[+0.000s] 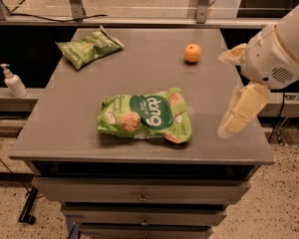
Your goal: Move green rice chip bag near green jalapeno chip bag
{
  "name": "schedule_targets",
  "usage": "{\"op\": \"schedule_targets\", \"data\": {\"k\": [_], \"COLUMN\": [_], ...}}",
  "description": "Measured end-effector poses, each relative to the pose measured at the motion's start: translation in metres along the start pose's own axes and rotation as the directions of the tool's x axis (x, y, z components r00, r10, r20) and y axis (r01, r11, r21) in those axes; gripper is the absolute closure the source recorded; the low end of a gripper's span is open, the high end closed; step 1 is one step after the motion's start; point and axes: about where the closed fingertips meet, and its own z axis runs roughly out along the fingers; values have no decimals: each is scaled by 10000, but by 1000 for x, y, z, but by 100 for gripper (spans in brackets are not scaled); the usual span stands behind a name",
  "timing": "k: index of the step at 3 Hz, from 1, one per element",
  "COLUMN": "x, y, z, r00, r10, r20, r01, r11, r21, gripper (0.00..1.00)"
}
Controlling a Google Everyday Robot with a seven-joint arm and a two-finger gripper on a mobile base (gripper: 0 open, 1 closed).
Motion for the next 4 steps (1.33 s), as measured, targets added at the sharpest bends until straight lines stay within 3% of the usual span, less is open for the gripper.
{"op": "schedule_targets", "data": {"k": [2, 3, 4], "x": [-63, -94, -115], "y": [6, 6, 3], "z": [97, 130, 146], "r00": [9921, 9854, 9807], "r10": [-668, -787, -902], "r20": [1061, 1509, 1737], "r01": [763, 956, 1086], "r11": [9932, 9896, 9891], "r21": [-877, -1077, -998], "gripper": [0, 0, 18]}}
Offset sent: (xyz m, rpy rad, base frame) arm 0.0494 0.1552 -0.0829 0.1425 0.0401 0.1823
